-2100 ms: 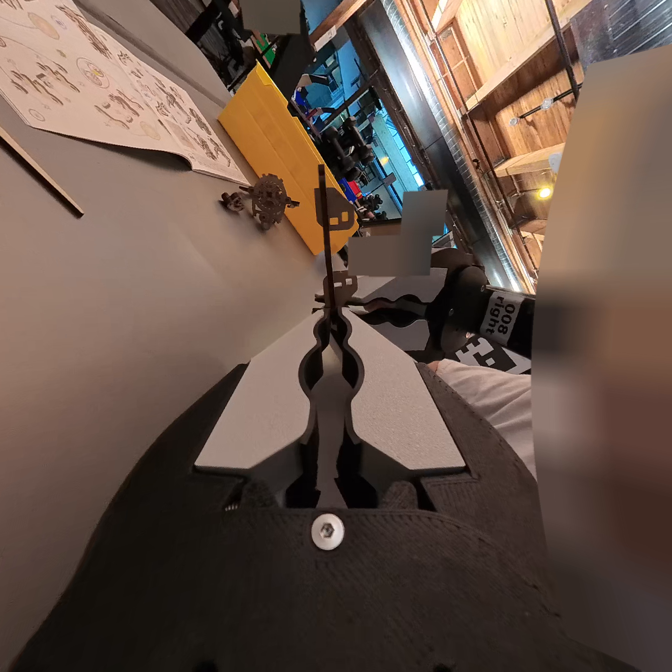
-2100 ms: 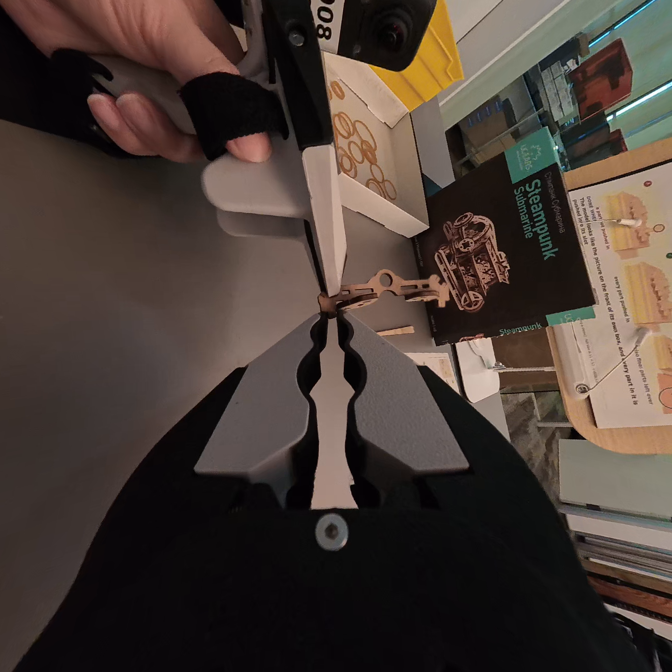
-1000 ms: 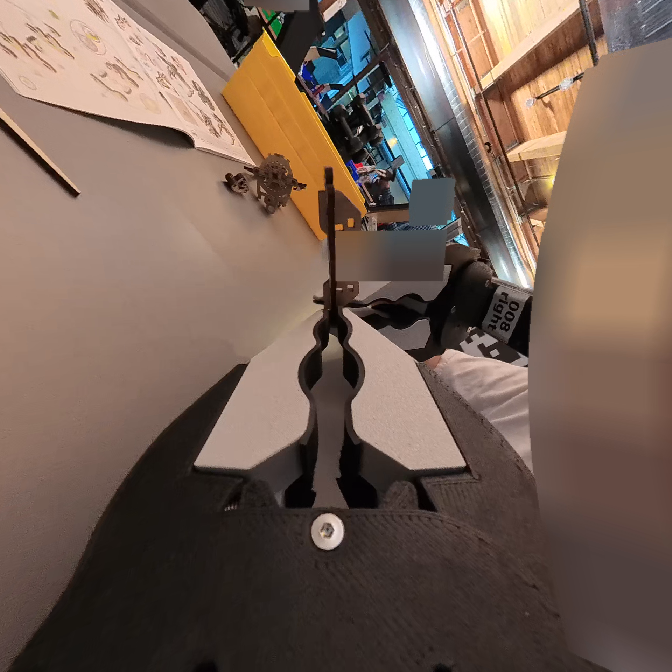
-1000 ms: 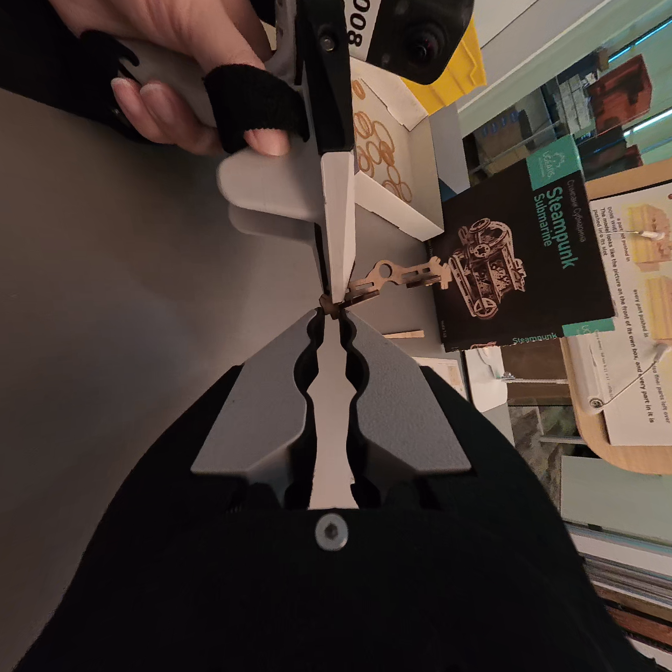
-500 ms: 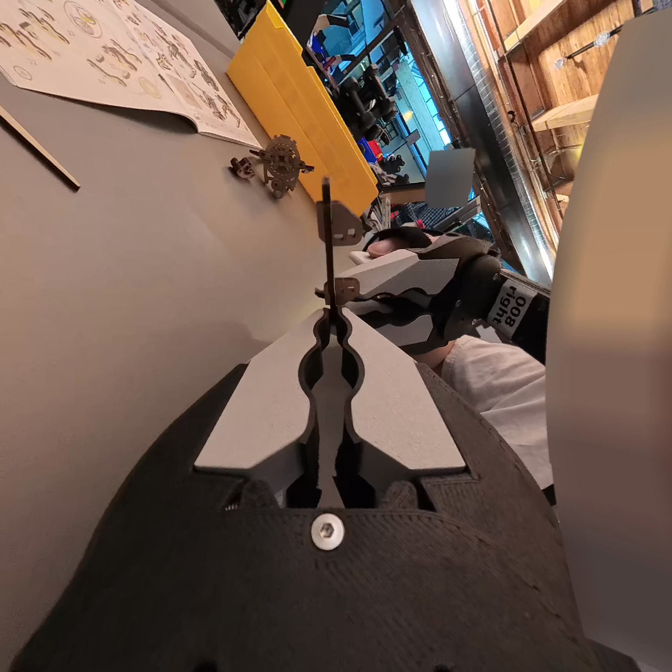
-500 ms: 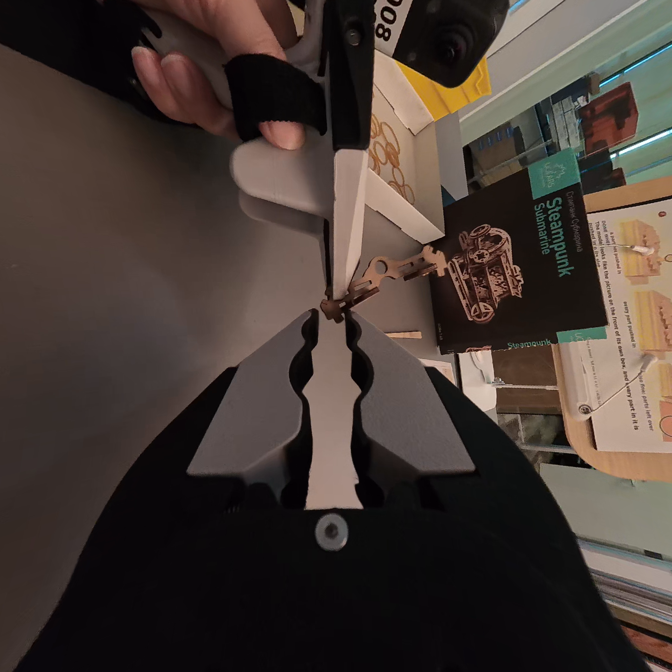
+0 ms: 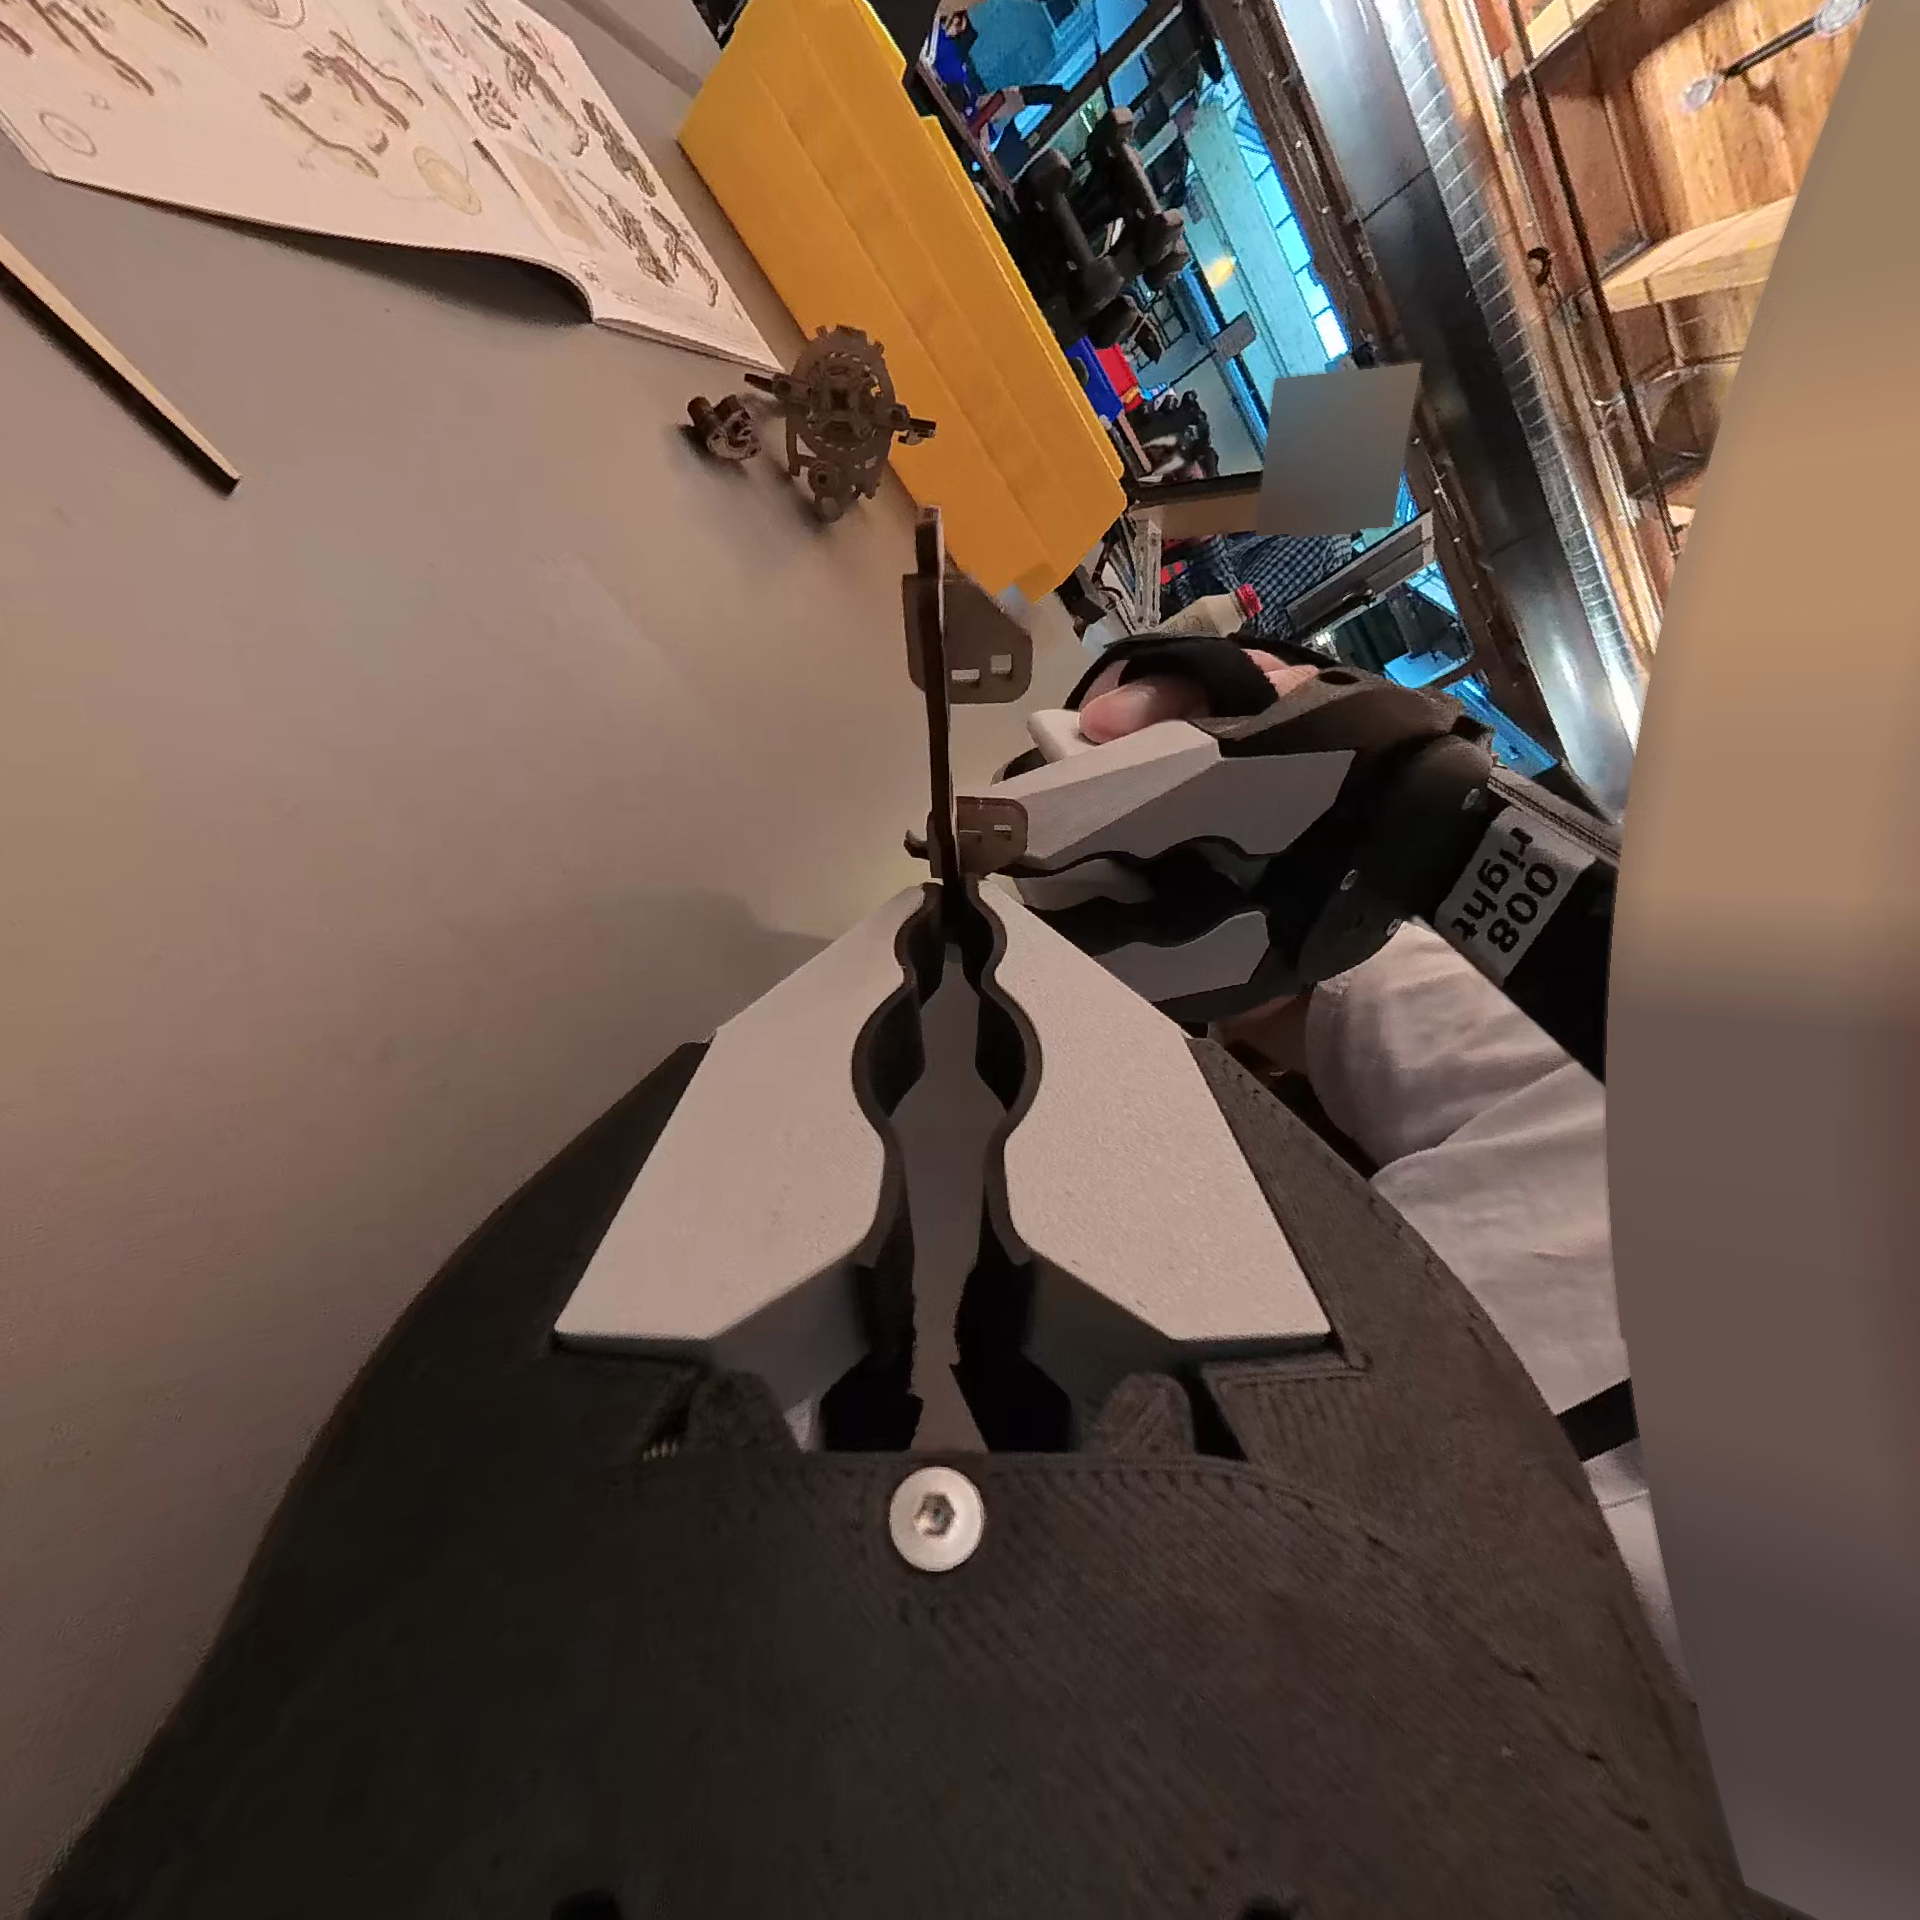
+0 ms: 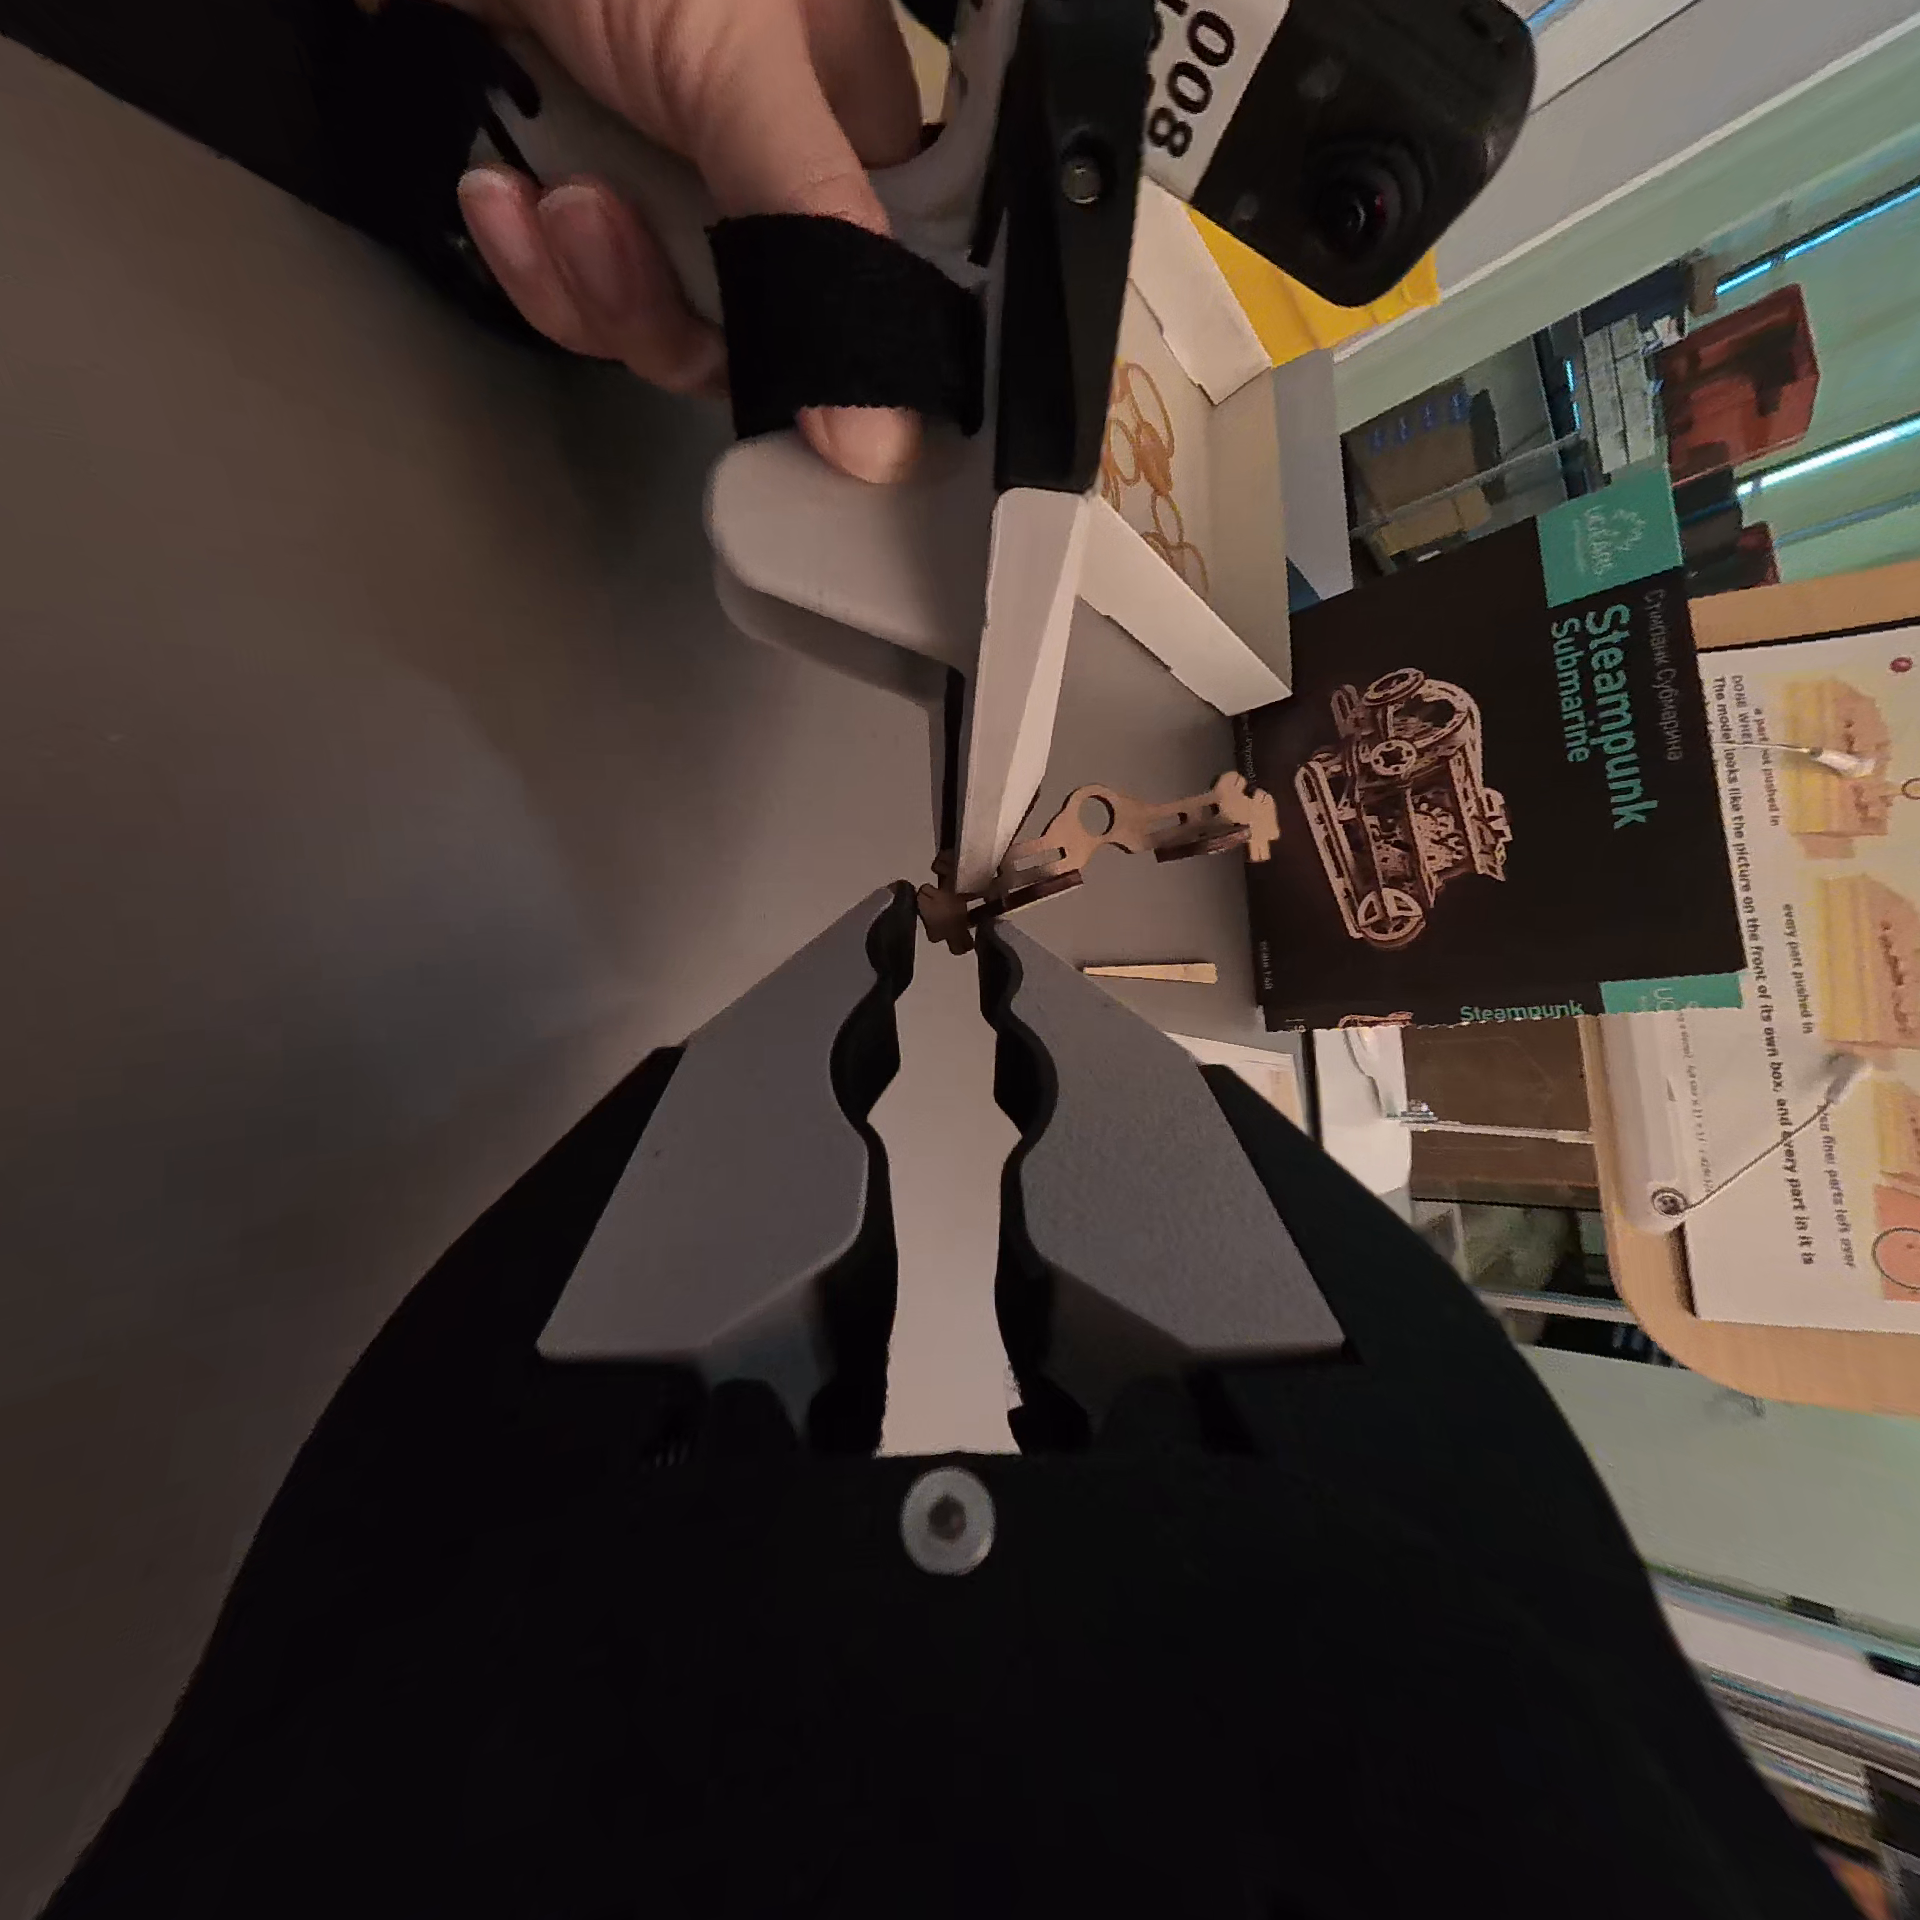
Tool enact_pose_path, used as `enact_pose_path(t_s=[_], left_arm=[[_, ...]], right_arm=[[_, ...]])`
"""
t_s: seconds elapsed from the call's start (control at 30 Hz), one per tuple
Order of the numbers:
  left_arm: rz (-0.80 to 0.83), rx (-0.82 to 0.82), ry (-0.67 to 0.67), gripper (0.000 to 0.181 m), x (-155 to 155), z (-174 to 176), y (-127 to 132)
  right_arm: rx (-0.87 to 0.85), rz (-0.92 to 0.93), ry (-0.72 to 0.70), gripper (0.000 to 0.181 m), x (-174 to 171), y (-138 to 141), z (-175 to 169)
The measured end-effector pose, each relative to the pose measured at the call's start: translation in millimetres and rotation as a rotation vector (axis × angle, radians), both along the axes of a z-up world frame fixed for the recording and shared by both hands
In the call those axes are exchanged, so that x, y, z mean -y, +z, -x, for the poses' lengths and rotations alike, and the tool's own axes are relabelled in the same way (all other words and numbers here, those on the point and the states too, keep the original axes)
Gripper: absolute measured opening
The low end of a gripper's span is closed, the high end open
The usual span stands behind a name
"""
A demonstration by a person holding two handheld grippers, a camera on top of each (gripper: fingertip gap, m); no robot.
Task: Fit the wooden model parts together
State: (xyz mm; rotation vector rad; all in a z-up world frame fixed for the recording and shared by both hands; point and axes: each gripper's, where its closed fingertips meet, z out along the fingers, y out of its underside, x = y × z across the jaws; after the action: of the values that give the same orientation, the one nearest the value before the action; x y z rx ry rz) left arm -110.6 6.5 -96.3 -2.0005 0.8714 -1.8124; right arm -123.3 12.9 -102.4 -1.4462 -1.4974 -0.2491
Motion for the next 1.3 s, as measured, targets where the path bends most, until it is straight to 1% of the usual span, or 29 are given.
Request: enact_pose_path(t_s=[0.07,0.2,0.33,0.4,0.47,0.53,0.63,0.7,0.77,0.87,0.97,1.03,1.1,1.17,1.2,1.3], left_arm=[[-0.01,0.002,0.005,0.0,0,0,0],[-0.014,-0.006,0.014,0.0,-2,0,-1],[-0.016,0.007,0.017,0.0,-3,0,2],[0.008,0.031,0.004,0.0,-2,0,5],[0.022,0.045,-0.027,0.0,2,0,8],[0.025,0.048,-0.041,0.0,4,0,8],[0.038,0.04,-0.053,0.0,6,0,7],[0.058,0.048,-0.053,0.0,5,1,7],[0.062,0.058,-0.04,0.0,2,1,9],[0.046,0.141,-0.041,0.0,2,4,22],[-0.001,0.171,-0.032,0.0,2,6,28],[0.003,0.157,-0.038,0.0,3,5,26],[0.021,0.151,-0.06,0.0,6,4,24],[0.036,0.125,-0.081,0.0,9,3,20],[0.035,0.12,-0.091,0.0,11,3,20],[0.031,0.104,-0.116,0.0,15,2,18]], right_arm=[[-0.032,0.024,-0.012,0.009,0,0,1],[-0.004,0.008,-0.02,0.009,-2,-1,1],[-0.001,-0.005,0.005,0.009,-4,1,-1],[-0.041,0.025,0.025,0.011,-4,5,-2],[-0.061,0.021,0.013,0.025,-5,10,-6],[-0.048,0.024,0.047,0.018,0,8,-3],[-0.022,0.022,0.049,0.021,1,5,-1],[-0.031,0.035,0.021,0.022,0,5,-1],[-0.006,0.005,-0.01,0.025,-3,5,0],[0.009,-0.042,-0.061,0.024,-7,9,-3],[-0.063,0.002,-0.071,0.025,-7,12,-7],[-0.136,0.014,-0.043,0.024,-5,22,-5],[-0.185,0.021,0.024,0.023,3,29,-1],[-0.2,0.067,0.102,0.023,13,28,3],[-0.202,0.079,0.095,0.02,13,28,-1],[-0.256,0.178,0.14,0.012,20,29,-4]])
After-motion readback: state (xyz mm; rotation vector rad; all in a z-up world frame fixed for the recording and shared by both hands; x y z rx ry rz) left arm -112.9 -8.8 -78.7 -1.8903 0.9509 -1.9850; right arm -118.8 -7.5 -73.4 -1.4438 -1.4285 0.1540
